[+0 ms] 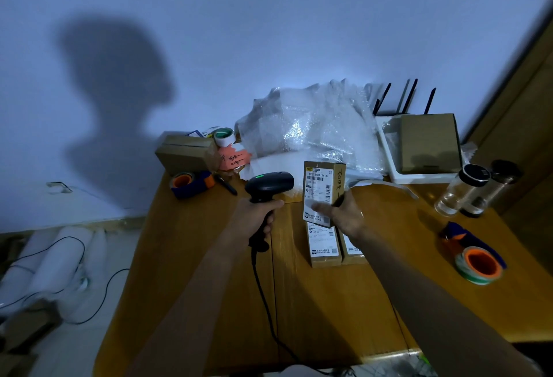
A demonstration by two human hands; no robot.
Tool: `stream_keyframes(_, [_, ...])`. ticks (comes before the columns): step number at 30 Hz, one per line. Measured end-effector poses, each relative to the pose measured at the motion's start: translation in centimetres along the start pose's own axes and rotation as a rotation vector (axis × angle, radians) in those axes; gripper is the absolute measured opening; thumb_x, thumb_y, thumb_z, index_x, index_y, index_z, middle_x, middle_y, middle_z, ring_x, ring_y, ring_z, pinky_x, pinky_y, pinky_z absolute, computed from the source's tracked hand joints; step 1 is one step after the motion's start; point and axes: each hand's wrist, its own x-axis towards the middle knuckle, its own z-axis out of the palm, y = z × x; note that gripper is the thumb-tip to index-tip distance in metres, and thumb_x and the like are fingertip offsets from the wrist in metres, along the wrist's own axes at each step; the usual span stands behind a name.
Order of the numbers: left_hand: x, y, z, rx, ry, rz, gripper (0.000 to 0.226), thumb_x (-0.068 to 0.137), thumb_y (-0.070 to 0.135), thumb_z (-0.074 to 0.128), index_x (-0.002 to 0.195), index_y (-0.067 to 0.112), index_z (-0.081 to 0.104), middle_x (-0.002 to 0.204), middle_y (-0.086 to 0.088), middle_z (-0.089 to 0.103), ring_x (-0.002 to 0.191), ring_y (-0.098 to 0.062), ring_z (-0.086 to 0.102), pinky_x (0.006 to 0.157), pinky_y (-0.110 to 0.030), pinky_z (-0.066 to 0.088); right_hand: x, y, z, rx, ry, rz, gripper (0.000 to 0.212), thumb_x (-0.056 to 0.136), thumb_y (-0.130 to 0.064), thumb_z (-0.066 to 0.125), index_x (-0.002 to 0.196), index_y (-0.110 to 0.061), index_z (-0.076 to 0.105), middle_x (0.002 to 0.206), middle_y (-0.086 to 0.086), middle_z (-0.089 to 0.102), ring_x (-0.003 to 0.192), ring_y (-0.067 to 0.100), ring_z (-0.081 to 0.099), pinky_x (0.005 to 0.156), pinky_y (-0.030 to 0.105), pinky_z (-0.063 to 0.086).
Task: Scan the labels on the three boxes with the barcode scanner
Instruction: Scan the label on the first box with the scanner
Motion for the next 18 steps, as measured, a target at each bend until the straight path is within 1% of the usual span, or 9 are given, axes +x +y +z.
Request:
stream_keyframes(4, [0.1, -0.4, -0.1, -0.049, 0.014, 0.001, 0.025, 0.091, 0.023, 0.075, 0.074, 0.011, 0.062, 0.058, -0.003, 0.054, 0.046, -0.016, 0.048, 0.048, -0.027, 0.045, 0.0, 0.3, 0.3, -0.004, -0.024, 0.032, 0.055, 0.079, -0.026, 0.088, 0.127, -0.012, 0.065, 0.113, 0.005, 0.078, 0.1, 0.023, 0.077, 0.081, 0.04, 0.065])
stream_keyframes(5, [0.0, -0.5, -0.2, -0.062, 0.019, -0.002, 0.024, 0.091, 0.022, 0.075, 0.075, 0.011, 0.062, 0.058, -0.003, 0.054, 0.046, -0.015, 0.048, 0.048, -0.027, 0.045, 0.0, 0.3, 0.4, -0.002, -0.029, 0.045, 0.053, 0.081, -0.026, 0.087, 0.127, -0.01, 0.065, 0.111, 0.006, 0.078, 0.098, 0.023, 0.077, 0.078, 0.037, 0.065])
stream_keyframes(8, [0.1, -1.0, -0.5, -0.084, 0.03, -0.024, 0.025, 0.092, 0.022, 0.074, 0.074, 0.012, 0.061, 0.057, -0.002, 0.053, 0.046, -0.015, 0.048, 0.05, -0.028, 0.045, -0.3, 0.5, 0.9, -0.005, -0.051, 0.13, 0.055, 0.084, -0.036, 0.082, 0.127, -0.012, 0.059, 0.113, 0.006, 0.073, 0.099, 0.022, 0.073, 0.071, 0.03, 0.06])
stream_keyframes(11, [0.0, -1.6, -0.8, -0.104, 0.052, -0.062, 0.025, 0.093, 0.023, 0.073, 0.074, 0.011, 0.061, 0.057, -0.003, 0.053, 0.047, -0.015, 0.049, 0.051, -0.028, 0.046, -0.6, 0.6, 1.6, 0.016, -0.055, 0.2, 0.05, 0.085, -0.044, 0.079, 0.121, -0.019, 0.056, 0.115, 0.006, 0.069, 0.104, 0.025, 0.071, 0.077, 0.037, 0.062])
stream_keyframes(13, [0.0, -2.0, -1.1, -0.119, 0.065, -0.088, 0.023, 0.094, 0.022, 0.072, 0.076, 0.011, 0.062, 0.057, -0.002, 0.054, 0.047, -0.014, 0.05, 0.052, -0.028, 0.046, -0.4, 1.0, 2.1, 0.032, -0.053, 0.232, 0.048, 0.086, -0.046, 0.078, 0.12, -0.019, 0.058, 0.115, 0.007, 0.072, 0.102, 0.026, 0.073, 0.073, 0.038, 0.064])
stream_keyframes(14, [0.0, -2.3, -1.2, -0.129, 0.073, -0.101, 0.023, 0.094, 0.022, 0.072, 0.077, 0.011, 0.062, 0.057, -0.001, 0.054, 0.046, -0.014, 0.05, 0.053, -0.028, 0.046, -0.4, 1.2, 2.4, 0.029, -0.045, 0.224, 0.054, 0.085, -0.048, 0.078, 0.124, -0.016, 0.059, 0.115, 0.008, 0.072, 0.099, 0.025, 0.074, 0.068, 0.037, 0.064])
stream_keyframes(16, [0.0, -2.7, -1.5, -0.151, 0.09, -0.126, 0.022, 0.093, 0.021, 0.073, 0.077, 0.011, 0.063, 0.057, -0.001, 0.055, 0.046, -0.013, 0.05, 0.054, -0.028, 0.046, -0.1, 1.7, 3.0, 0.045, -0.028, 0.257, 0.078, 0.076, -0.056, 0.081, 0.134, -0.011, 0.053, 0.118, 0.01, 0.072, 0.097, 0.025, 0.076, 0.061, 0.036, 0.064])
stream_keyframes(17, [0.0, -3.0, -1.6, -0.162, 0.1, -0.14, 0.021, 0.092, 0.021, 0.073, 0.076, 0.011, 0.063, 0.057, -0.001, 0.055, 0.046, -0.013, 0.05, 0.053, -0.028, 0.046, -0.1, 2.1, 3.3, 0.055, -0.03, 0.289, 0.085, 0.075, -0.056, 0.082, 0.137, -0.01, 0.047, 0.12, 0.01, 0.071, 0.098, 0.025, 0.075, 0.061, 0.036, 0.065])
stream_keyframes(18, [0.0, -3.2, -1.8, -0.178, 0.112, -0.156, 0.022, 0.092, 0.021, 0.074, 0.076, 0.011, 0.063, 0.056, -0.002, 0.054, 0.045, -0.014, 0.05, 0.052, -0.028, 0.046, -0.2, 2.3, 3.6, 0.056, -0.048, 0.304, 0.083, 0.079, -0.052, 0.081, 0.137, -0.009, 0.042, 0.121, 0.01, 0.069, 0.098, 0.024, 0.075, 0.061, 0.036, 0.065])
